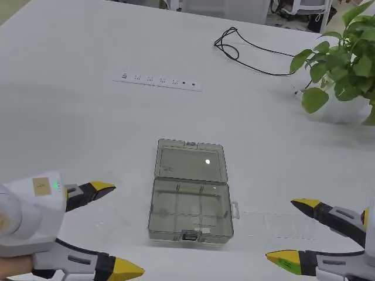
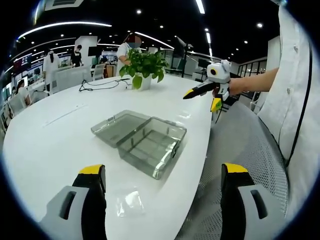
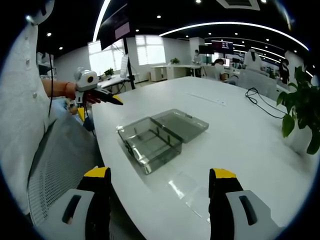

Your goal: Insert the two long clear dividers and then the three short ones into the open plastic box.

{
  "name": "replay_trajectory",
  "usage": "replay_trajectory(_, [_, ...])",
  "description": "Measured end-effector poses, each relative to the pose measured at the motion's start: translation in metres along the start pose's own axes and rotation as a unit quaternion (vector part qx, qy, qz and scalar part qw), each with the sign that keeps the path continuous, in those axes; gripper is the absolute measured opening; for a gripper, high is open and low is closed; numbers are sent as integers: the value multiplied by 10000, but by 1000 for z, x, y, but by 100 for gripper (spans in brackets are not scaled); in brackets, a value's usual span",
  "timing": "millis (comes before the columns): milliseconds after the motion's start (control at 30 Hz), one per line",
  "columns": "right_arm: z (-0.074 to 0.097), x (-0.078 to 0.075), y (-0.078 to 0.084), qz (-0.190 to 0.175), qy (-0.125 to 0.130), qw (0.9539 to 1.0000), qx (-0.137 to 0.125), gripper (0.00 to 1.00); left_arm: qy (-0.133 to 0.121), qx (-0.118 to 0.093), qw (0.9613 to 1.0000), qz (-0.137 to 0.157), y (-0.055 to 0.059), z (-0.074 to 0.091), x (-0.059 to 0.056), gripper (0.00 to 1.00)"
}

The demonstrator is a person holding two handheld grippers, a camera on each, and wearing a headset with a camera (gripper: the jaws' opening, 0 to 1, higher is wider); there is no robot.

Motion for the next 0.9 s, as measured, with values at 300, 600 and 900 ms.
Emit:
replay_trajectory(300, [1,1,2,-34,27,10000,-27,81,-120,71,9999,0,2,4,11,97])
replay_trajectory(600, [0,1,3,-78,-5,10000,-43,80,-443,187,9988,62,4,17,29,91])
replay_trajectory(900, [-1,1,0,-76,15,9999,-116,79,-735,342,9963,290,11,25,50,86])
Point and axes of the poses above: the centre of the closed fingertips' face, and the gripper's own axes: z roughly backward along the fingers, x roughly to its left, y roughly out of its underside, the point moved 9 cm from there along z, roughly backward along the fingers, and after that the axes turned 5 degrees about -z, right-handed, at the moved point
